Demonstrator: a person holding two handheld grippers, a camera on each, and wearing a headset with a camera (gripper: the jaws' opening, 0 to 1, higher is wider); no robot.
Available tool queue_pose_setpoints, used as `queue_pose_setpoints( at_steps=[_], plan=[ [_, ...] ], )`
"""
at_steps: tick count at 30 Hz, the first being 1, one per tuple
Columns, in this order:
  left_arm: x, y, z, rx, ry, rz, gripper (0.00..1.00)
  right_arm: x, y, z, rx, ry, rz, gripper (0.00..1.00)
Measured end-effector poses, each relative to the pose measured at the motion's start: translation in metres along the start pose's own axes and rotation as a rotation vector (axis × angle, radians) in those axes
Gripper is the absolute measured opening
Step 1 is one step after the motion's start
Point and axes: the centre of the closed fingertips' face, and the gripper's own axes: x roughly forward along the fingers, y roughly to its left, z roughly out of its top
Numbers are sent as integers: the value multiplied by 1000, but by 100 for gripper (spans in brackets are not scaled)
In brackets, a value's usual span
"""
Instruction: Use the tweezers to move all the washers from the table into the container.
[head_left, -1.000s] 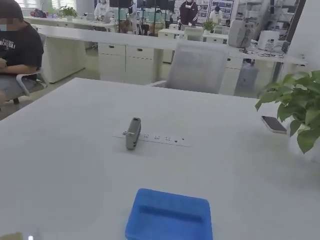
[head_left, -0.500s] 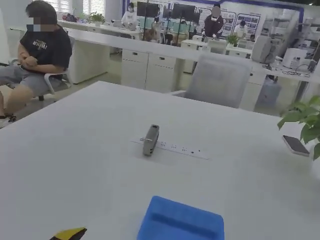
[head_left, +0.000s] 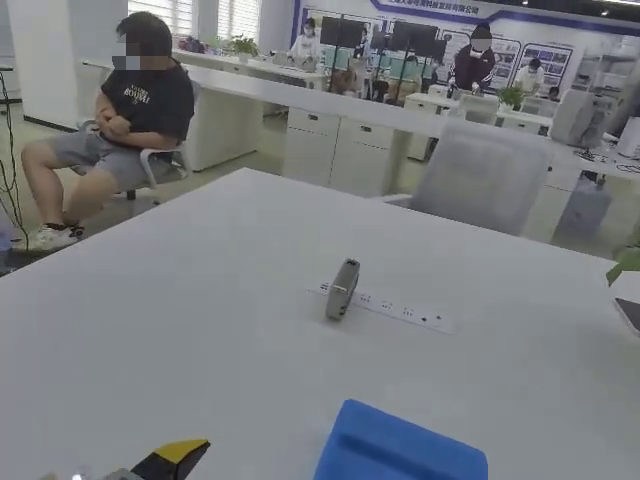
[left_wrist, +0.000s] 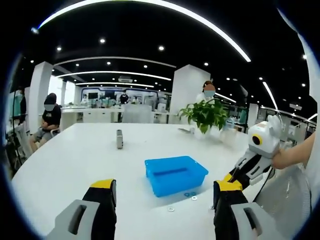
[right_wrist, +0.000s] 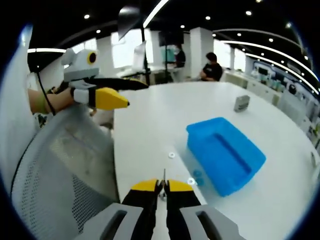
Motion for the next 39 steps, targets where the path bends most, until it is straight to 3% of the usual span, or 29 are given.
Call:
queue_pose_setpoints(
  at_steps=[11, 16, 21, 26, 31, 39],
  plan=[
    [-1, 4, 0, -13, -3, 10, 79, -8, -60, 43, 41, -94, -71, 2],
    [-1, 3, -3, -3, 12, 5, 77, -5, -90, 49, 81, -114, -106, 2],
    [-1, 4, -3, -5, 9, 10, 77, -3, -103, 54, 112, -128, -121, 2],
    [-1, 4, -5, -2, 22, 10, 75, 1, -117, 45, 136, -107, -144, 2],
    [0, 2, -9, 5, 44, -4, 74, 9, -134, 27, 164, -43, -175, 2],
    [0, 1, -12, 16, 56, -5, 72, 23, -135, 6, 147, 40, -175, 2]
  ],
)
